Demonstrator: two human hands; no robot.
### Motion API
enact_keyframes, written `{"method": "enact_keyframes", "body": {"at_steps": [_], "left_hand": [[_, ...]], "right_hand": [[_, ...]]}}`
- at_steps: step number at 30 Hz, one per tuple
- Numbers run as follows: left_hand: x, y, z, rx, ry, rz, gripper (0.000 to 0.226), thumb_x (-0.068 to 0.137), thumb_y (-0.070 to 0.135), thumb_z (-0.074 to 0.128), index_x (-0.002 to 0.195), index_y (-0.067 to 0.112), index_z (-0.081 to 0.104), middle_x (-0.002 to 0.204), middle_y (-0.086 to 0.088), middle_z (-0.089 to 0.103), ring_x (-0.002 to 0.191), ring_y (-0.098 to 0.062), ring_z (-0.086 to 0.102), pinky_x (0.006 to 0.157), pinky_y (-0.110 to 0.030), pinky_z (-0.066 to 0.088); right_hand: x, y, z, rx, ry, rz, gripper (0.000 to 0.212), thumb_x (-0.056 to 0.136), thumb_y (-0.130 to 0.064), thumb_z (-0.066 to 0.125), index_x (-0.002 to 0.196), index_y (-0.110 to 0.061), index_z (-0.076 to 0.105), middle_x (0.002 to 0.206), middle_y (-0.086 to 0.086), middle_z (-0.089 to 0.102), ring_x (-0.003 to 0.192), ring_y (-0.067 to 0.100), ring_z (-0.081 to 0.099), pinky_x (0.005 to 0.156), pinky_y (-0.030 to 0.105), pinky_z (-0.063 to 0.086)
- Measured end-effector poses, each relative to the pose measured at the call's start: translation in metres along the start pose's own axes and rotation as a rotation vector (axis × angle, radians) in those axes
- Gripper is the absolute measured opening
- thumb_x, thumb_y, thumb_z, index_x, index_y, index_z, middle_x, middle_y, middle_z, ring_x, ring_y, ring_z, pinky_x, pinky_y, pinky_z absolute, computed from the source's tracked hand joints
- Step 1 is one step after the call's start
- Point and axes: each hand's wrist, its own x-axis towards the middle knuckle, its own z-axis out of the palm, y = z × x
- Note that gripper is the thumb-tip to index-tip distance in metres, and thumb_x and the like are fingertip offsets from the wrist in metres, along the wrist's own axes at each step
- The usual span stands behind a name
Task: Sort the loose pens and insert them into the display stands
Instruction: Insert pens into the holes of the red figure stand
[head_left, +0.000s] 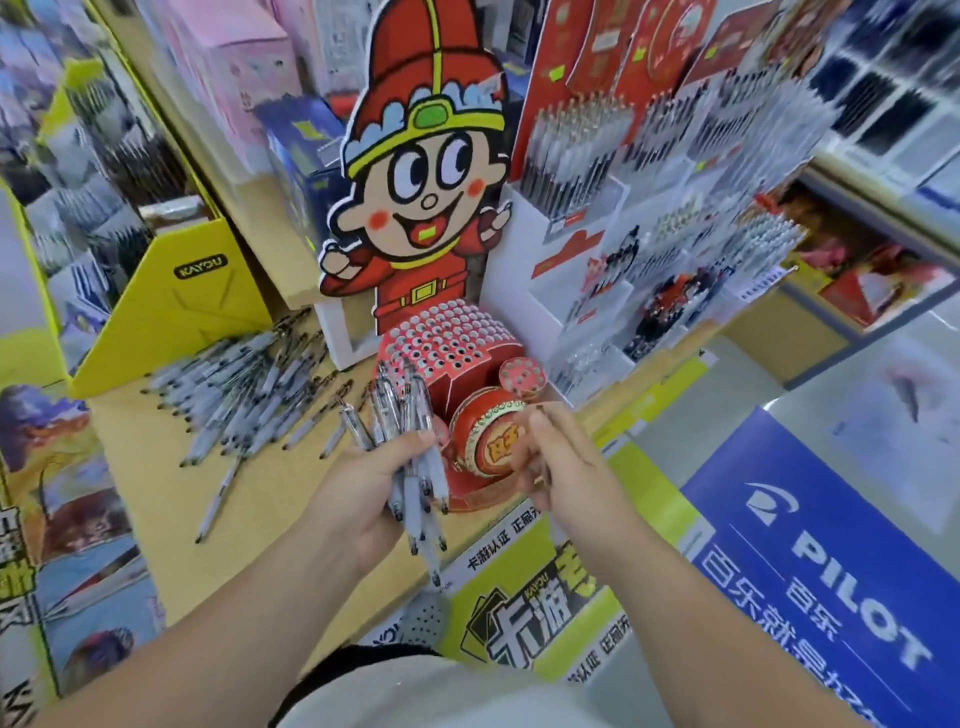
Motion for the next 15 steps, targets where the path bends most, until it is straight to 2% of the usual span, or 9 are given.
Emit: {"method": "enact_keyframes", "body": {"at_steps": [3, 5, 7, 9, 11, 13, 15], "left_hand": [[0.017, 0.008, 0.001, -0.020, 0.030, -0.010, 0.014, 0.088, 0.011, 0.072, 0.095, -0.001, 0.074, 0.080, -0.011, 0.074, 0.068, -0.024, 0.066, 0.064, -0.034, 0.052], [0.026, 0.010, 0.007, -0.037, 0.056, -0.031, 0.027, 0.081, 0.015, 0.077, 0.101, -0.004, 0.074, 0.088, -0.016, 0.073, 0.070, -0.026, 0.065, 0.067, -0.038, 0.050], [0.032, 0.012, 0.017, -0.050, 0.090, -0.035, 0.024, 0.081, 0.015, 0.078, 0.097, -0.003, 0.072, 0.081, -0.015, 0.069, 0.066, -0.026, 0.063, 0.066, -0.038, 0.048], [0.038, 0.010, 0.025, -0.073, 0.120, -0.031, 0.016, 0.086, 0.013, 0.076, 0.093, 0.000, 0.070, 0.072, -0.012, 0.067, 0.059, -0.023, 0.061, 0.064, -0.038, 0.047], [0.042, 0.008, 0.036, -0.101, 0.133, -0.023, 0.017, 0.083, 0.014, 0.077, 0.092, 0.001, 0.070, 0.077, -0.013, 0.067, 0.059, -0.023, 0.062, 0.063, -0.038, 0.047], [0.047, 0.005, 0.049, -0.125, 0.152, 0.000, 0.017, 0.083, 0.014, 0.077, 0.092, 0.003, 0.069, 0.078, -0.013, 0.065, 0.057, -0.022, 0.060, 0.061, -0.037, 0.047], [0.051, 0.000, 0.064, -0.142, 0.219, 0.035, 0.011, 0.087, 0.012, 0.075, 0.091, 0.005, 0.068, 0.069, -0.009, 0.063, 0.052, -0.020, 0.059, 0.059, -0.036, 0.046]], "right_hand": [[0.020, -0.007, -0.020, -0.001, 0.092, -0.028, 0.026, 0.108, -0.028, 0.040, 0.088, -0.014, 0.049, 0.072, 0.000, 0.057, 0.065, 0.017, 0.050, 0.061, 0.029, 0.042], [0.033, -0.010, -0.033, -0.011, 0.152, -0.067, 0.026, 0.107, -0.025, 0.042, 0.089, -0.009, 0.052, 0.071, 0.001, 0.059, 0.067, 0.018, 0.054, 0.064, 0.035, 0.046], [0.046, -0.011, -0.044, -0.019, 0.187, -0.102, 0.026, 0.106, -0.025, 0.046, 0.089, -0.008, 0.056, 0.072, 0.002, 0.058, 0.071, 0.019, 0.056, 0.071, 0.038, 0.048], [0.059, -0.010, -0.056, -0.022, 0.197, -0.120, 0.023, 0.104, -0.024, 0.051, 0.090, -0.010, 0.063, 0.073, -0.001, 0.059, 0.072, 0.012, 0.057, 0.071, 0.024, 0.048], [0.073, -0.008, -0.069, -0.008, 0.189, -0.142, 0.017, 0.101, -0.023, 0.058, 0.094, -0.015, 0.071, 0.080, -0.002, 0.067, 0.075, 0.004, 0.060, 0.072, 0.014, 0.047], [0.091, -0.006, -0.083, -0.019, 0.164, -0.161, 0.011, 0.098, -0.023, 0.064, 0.098, -0.018, 0.074, 0.085, -0.003, 0.070, 0.079, 0.004, 0.061, 0.075, 0.016, 0.048], [0.112, -0.003, -0.098, -0.022, 0.138, -0.165, 0.007, 0.095, -0.021, 0.068, 0.096, -0.022, 0.074, 0.085, -0.008, 0.070, 0.080, 0.005, 0.061, 0.078, 0.025, 0.050]]}}
